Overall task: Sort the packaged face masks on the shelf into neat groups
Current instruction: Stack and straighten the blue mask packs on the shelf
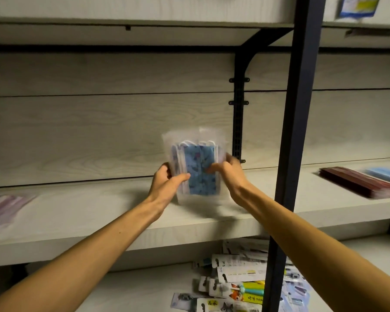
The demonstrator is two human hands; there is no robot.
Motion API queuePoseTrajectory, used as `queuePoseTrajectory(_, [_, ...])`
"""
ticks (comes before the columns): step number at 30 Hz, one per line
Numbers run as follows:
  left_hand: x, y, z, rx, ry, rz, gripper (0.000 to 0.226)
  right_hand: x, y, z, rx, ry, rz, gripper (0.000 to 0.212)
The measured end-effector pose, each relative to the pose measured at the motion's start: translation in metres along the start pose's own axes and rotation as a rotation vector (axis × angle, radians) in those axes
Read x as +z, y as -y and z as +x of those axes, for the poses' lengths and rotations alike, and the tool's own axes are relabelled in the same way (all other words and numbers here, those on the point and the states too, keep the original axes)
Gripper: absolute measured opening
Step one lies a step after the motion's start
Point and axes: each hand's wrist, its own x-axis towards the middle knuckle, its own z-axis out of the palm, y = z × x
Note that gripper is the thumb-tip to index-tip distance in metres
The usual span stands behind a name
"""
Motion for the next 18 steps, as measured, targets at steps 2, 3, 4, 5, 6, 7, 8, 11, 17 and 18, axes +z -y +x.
queuePoseTrajectory(2, [-0.002,0.011,-0.004,-0.016,0.002,0.004,0.022,0.007,-0.01,-0.007,0.016,-0.021,0.045,0.054])
queuePoseTrajectory(3, [-0.002,0.014,-0.005,-0.019,0.009,0.012,0.022,0.01,-0.013,-0.007,0.017,-0.039,0.061,0.056])
queuePoseTrajectory(4, [-0.001,0.015,-0.004,-0.022,0.022,0.016,0.023,0.013,-0.013,-0.006,0.01,-0.06,0.068,0.056])
queuePoseTrajectory(5, [0.0,0.014,-0.001,-0.027,0.034,0.014,0.025,0.014,-0.012,-0.005,0.004,-0.078,0.069,0.054])
queuePoseTrajectory(6, [0.001,0.012,0.001,-0.032,0.047,0.006,0.027,0.015,-0.009,-0.002,-0.001,-0.093,0.073,0.052])
queuePoseTrajectory(7, [0.001,0.01,0.004,-0.034,0.055,-0.002,0.028,0.015,-0.007,0.0,-0.003,-0.108,0.08,0.049])
queuePoseTrajectory(8, [0.002,0.009,0.006,-0.037,0.054,-0.011,0.027,0.015,-0.006,0.002,-0.005,-0.12,0.087,0.045])
queuePoseTrajectory(11, [0.003,0.008,0.01,-0.075,0.022,-0.067,0.023,0.009,-0.014,0.0,0.007,-0.123,0.06,0.047])
queuePoseTrajectory(17, [0.002,0.0,0.011,-0.139,-0.085,-0.515,0.026,-0.01,-0.037,-0.008,0.155,-0.077,0.0,0.085])
queuePoseTrajectory(18, [0.003,-0.004,0.011,-0.155,-0.075,-0.585,0.031,-0.01,-0.038,-0.009,0.209,-0.022,0.051,0.077])
